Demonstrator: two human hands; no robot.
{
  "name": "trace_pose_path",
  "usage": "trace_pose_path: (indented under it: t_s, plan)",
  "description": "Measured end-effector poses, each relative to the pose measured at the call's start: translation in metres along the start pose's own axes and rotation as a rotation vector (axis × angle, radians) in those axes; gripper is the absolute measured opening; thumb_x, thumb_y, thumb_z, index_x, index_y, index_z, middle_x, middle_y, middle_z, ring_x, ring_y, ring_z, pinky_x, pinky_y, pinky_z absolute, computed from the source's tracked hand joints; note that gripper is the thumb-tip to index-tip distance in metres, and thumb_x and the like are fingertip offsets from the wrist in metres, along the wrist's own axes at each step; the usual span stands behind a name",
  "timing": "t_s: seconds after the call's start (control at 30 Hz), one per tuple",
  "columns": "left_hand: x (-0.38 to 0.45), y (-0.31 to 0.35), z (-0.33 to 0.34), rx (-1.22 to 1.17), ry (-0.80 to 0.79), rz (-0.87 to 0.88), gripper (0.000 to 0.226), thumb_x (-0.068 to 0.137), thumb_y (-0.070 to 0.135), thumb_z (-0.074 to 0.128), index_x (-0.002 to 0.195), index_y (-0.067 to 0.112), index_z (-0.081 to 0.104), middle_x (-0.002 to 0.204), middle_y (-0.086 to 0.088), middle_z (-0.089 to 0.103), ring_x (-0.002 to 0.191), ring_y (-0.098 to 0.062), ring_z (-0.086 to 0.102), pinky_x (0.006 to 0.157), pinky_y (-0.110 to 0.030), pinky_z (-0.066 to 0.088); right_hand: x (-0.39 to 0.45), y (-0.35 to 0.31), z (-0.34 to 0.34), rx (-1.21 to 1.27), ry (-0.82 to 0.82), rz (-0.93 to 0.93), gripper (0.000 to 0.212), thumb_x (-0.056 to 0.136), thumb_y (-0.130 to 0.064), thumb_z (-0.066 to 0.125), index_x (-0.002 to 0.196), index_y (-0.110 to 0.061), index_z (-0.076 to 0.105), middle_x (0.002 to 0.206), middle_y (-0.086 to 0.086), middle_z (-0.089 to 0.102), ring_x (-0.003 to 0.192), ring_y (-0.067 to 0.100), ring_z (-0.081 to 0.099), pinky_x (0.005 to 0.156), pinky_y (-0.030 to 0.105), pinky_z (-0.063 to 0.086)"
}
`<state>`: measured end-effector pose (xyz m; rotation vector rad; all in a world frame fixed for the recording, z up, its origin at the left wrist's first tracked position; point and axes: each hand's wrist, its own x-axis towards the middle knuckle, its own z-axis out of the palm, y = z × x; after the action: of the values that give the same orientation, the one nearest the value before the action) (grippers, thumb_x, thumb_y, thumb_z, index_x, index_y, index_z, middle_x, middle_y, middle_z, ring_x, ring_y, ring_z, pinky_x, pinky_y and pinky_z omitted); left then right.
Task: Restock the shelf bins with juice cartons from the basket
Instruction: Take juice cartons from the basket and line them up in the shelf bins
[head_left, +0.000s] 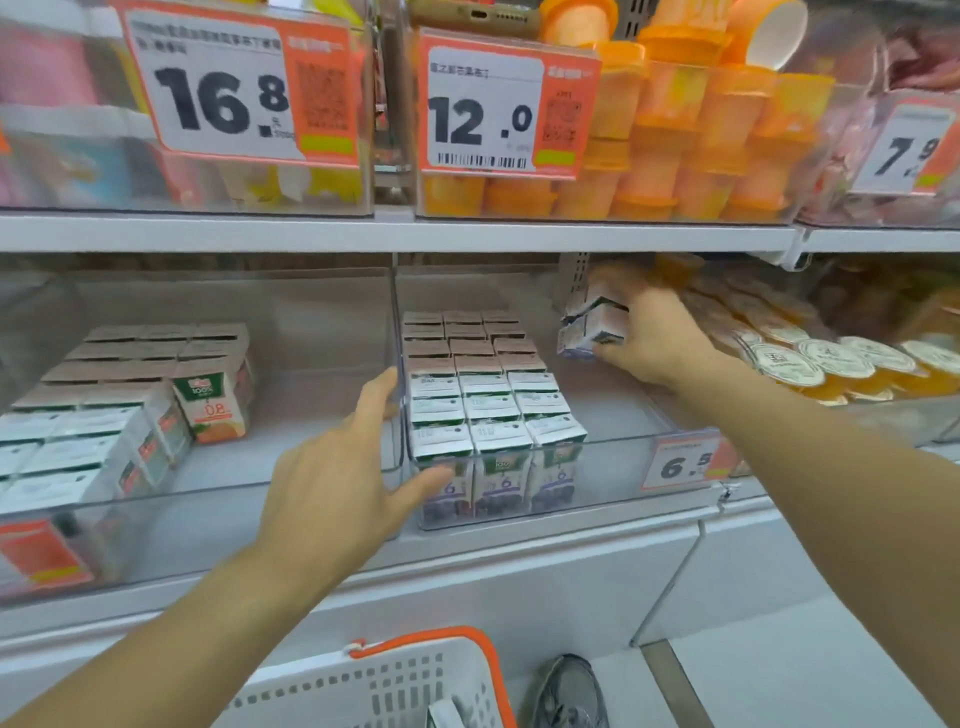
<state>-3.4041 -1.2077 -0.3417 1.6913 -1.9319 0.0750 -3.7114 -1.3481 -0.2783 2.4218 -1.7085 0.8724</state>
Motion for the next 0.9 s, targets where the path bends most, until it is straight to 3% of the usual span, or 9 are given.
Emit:
trace_pose_path:
  t_s: [0.07, 0.17, 0.3, 0.43, 0.5, 0.57, 0.67, 0.8, 0.9]
  plan:
    - [0.0, 0.001, 0.0, -0.001, -0.019, -0.007, 0.1, 0.066, 0.084, 0.051, 0.148, 0.037, 0.021, 0.091, 0.015, 0.075, 0.071, -0.014, 0.07, 0.055, -0.03, 0.042, 0.024, 0.003, 0.015, -0.034, -0.039, 0.006, 0.075, 0.068, -0.015, 0.086, 0.134, -0.015, 0.05, 0.131, 0.012, 0.057, 0.119, 0.033, 0.053, 0.096, 0.034, 0.046]
    - [0.002, 0.001, -0.003, -0.061, -0.067, -0.044, 0.101, 0.063, 0.083, 0.053, 0.148, 0.042, 0.02, 0.127, 0.025, 0.062, 0.066, -0.003, 0.067, 0.064, -0.032, 0.05, 0.05, 0.005, 0.041, -0.061, -0.196, 0.138, 0.083, 0.069, -0.01, 0.086, 0.136, -0.029, 0.041, 0.132, 0.009, 0.052, 0.115, 0.03, 0.053, 0.087, 0.037, 0.051]
    - [0.002, 0.003, -0.006, -0.113, -0.108, -0.072, 0.101, 0.06, 0.084, 0.049, 0.148, 0.044, 0.018, 0.134, 0.028, 0.056, 0.063, 0.001, 0.066, 0.067, -0.033, 0.053, 0.069, 0.003, 0.069, -0.057, -0.371, 0.171, 0.08, 0.067, -0.003, 0.087, 0.126, -0.032, 0.04, 0.131, 0.011, 0.043, 0.106, 0.033, 0.051, 0.067, 0.028, 0.043]
    - [0.001, 0.003, -0.004, -0.056, -0.098, -0.061, 0.1, 0.065, 0.083, 0.049, 0.15, 0.042, 0.012, 0.13, 0.026, 0.06, 0.076, -0.007, 0.071, 0.066, -0.032, 0.053, 0.078, 0.006, 0.076, -0.063, -0.402, 0.165, 0.086, 0.064, -0.004, 0.089, 0.132, -0.035, 0.046, 0.145, 0.01, 0.032, 0.128, 0.04, 0.04, 0.085, 0.031, 0.043]
    - [0.0, 0.001, -0.002, -0.031, -0.086, -0.061, 0.099, 0.068, 0.083, 0.05, 0.148, 0.043, 0.007, 0.112, 0.02, 0.071, 0.076, -0.01, 0.07, 0.065, -0.032, 0.054, 0.074, 0.008, 0.075, -0.003, -0.413, 0.184, 0.107, 0.065, -0.006, 0.089, 0.148, -0.041, 0.031, 0.152, 0.008, 0.029, 0.136, 0.039, 0.036, 0.102, 0.036, 0.043]
    - [-0.001, -0.001, 0.0, -0.008, -0.072, -0.06, 0.097, 0.069, 0.085, 0.046, 0.145, 0.044, 0.002, 0.087, 0.015, 0.074, 0.075, -0.011, 0.069, 0.064, -0.032, 0.053, 0.069, 0.01, 0.075, 0.094, -0.381, 0.226, 0.118, 0.065, -0.005, 0.09, 0.154, -0.038, 0.019, 0.153, 0.006, 0.034, 0.137, 0.034, 0.039, 0.108, 0.041, 0.043]
    - [0.0, 0.0, 0.002, -0.007, -0.059, -0.056, 0.096, 0.07, 0.085, 0.046, 0.142, 0.045, -0.003, 0.079, 0.015, 0.072, 0.076, -0.01, 0.069, 0.064, -0.032, 0.053, 0.064, 0.013, 0.077, 0.077, -0.321, 0.282, 0.098, 0.065, -0.007, 0.089, 0.144, -0.026, 0.035, 0.144, 0.005, 0.045, 0.13, 0.032, 0.048, 0.097, 0.03, 0.042]
    - [0.002, -0.001, 0.002, -0.038, -0.06, -0.055, 0.096, 0.069, 0.084, 0.05, 0.141, 0.048, -0.002, 0.108, 0.018, 0.073, 0.076, -0.007, 0.069, 0.067, -0.032, 0.053, 0.06, 0.012, 0.078, 0.101, -0.299, 0.322, 0.082, 0.071, -0.013, 0.087, 0.14, -0.031, 0.047, 0.146, 0.005, 0.043, 0.13, 0.029, 0.048, 0.099, 0.027, 0.042]
    - [0.001, -0.001, 0.001, -0.086, -0.058, -0.048, 0.097, 0.067, 0.083, 0.055, 0.141, 0.05, 0.001, 0.128, 0.028, 0.061, 0.08, -0.005, 0.071, 0.072, -0.032, 0.054, 0.057, 0.012, 0.076, 0.187, -0.287, 0.359, 0.076, 0.072, -0.011, 0.086, 0.137, -0.031, 0.051, 0.134, 0.006, 0.053, 0.114, 0.022, 0.056, 0.085, 0.022, 0.044]
